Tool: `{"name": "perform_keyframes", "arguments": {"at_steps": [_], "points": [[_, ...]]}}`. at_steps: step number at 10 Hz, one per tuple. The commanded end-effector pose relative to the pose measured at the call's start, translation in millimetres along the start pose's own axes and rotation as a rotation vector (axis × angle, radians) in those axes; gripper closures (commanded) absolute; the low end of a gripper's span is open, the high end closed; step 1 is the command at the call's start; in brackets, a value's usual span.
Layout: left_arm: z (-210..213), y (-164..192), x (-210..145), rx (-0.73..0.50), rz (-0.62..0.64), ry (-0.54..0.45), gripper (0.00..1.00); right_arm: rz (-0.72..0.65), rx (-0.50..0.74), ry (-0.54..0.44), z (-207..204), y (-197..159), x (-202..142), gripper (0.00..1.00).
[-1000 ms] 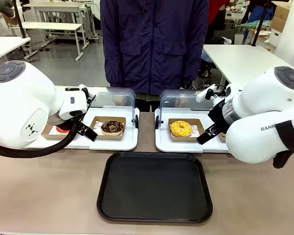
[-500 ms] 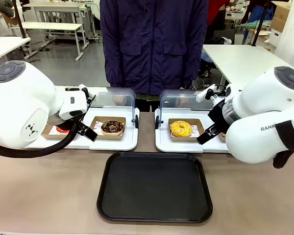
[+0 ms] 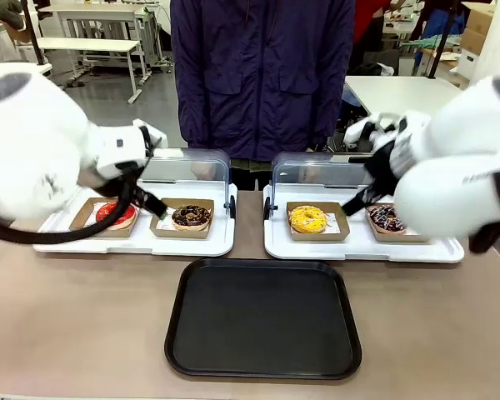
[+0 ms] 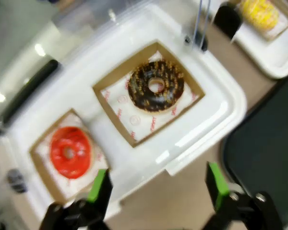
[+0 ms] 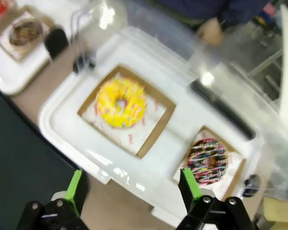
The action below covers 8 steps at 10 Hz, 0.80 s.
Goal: Move the second donut from the left to the tray.
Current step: Pick up the Paper togo box containing the Donut indicated by the person and place it on the Handle tray.
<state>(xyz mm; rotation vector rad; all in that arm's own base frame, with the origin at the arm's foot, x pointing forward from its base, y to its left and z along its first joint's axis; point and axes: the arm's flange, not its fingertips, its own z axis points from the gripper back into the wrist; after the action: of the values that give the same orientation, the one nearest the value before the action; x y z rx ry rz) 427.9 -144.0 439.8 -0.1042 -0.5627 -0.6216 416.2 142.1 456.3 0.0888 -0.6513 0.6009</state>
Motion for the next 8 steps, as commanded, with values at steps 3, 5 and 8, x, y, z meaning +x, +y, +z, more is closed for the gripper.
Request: {"name": "perform_keyframes", "arguments": {"at_steps": [3,5,8], "points": [[78.3,107.5,20.4,-0.305,-0.095,0.005,0.0,-0.011,0.202,-0.147,111.3,-140.4,-16.6,0.0],[98.8,147.1,-5.6,-0.454,-0.23,-0.083,0.0,0.112,0.353,-0.24,137.8,-185.4,-57.3,0.0],[126.3,203.6,-53.8,-0.542,-0.258,-0.28,0.0,0.09,0.409,-0.381,157.3,-230.5,-119.8,0.0]]}}
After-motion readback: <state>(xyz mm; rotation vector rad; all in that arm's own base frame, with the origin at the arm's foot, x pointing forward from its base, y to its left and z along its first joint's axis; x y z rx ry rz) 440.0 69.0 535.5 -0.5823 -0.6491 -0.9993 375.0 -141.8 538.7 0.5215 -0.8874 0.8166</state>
